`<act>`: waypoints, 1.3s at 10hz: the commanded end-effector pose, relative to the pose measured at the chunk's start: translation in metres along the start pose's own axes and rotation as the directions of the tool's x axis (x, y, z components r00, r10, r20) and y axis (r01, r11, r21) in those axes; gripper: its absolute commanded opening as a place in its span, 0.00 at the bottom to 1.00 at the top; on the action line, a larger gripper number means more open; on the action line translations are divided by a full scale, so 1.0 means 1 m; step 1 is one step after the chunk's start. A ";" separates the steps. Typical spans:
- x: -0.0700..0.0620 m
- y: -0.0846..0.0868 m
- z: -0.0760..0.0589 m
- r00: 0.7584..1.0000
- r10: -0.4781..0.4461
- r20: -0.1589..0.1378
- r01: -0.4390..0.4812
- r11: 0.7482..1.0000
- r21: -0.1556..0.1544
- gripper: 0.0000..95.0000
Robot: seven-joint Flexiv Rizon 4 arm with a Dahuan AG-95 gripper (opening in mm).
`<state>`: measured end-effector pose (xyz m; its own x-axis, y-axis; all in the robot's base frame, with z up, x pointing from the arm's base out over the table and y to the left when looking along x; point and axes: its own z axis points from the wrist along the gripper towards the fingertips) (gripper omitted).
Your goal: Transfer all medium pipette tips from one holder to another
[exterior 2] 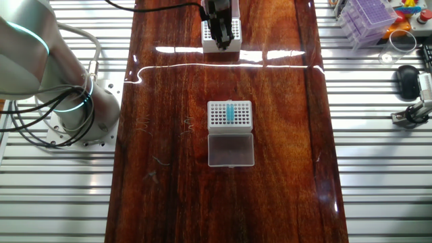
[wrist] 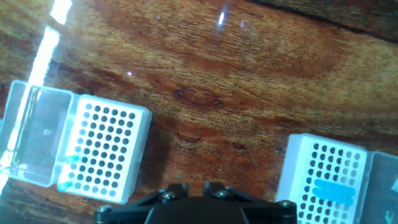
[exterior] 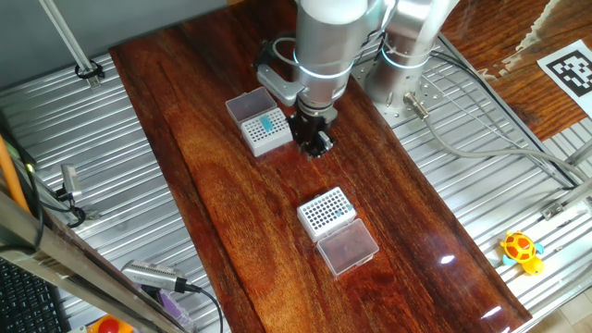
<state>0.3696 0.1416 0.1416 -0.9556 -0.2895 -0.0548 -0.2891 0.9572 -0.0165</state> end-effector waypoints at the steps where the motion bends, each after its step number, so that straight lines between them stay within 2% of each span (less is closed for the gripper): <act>1: 0.001 0.000 -0.001 0.985 -0.168 -0.024 0.167 0.985 -0.041 0.00; 2: 0.001 0.000 -0.001 0.980 -0.195 -0.031 0.193 0.980 -0.049 0.00; 3: 0.001 0.000 -0.001 0.980 -0.198 -0.034 0.196 0.979 -0.052 0.00; 4: 0.001 0.000 -0.001 0.983 -0.179 -0.035 0.176 0.982 -0.068 0.00; 5: 0.000 0.003 -0.001 0.988 -0.151 -0.038 0.147 0.985 -0.087 0.20; 6: -0.011 0.040 0.001 0.995 -0.087 -0.042 0.084 0.993 -0.079 0.20; 9: -0.030 0.092 0.014 0.999 -0.008 -0.037 0.006 0.998 -0.066 0.20; 12: -0.037 0.126 0.023 0.999 0.044 -0.028 -0.046 0.998 -0.053 0.20; 13: -0.038 0.132 0.024 0.998 0.053 -0.027 -0.054 0.997 -0.051 0.20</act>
<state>0.3689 0.2686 0.1219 -0.9479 -0.3184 0.0000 -0.3172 0.9442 0.0888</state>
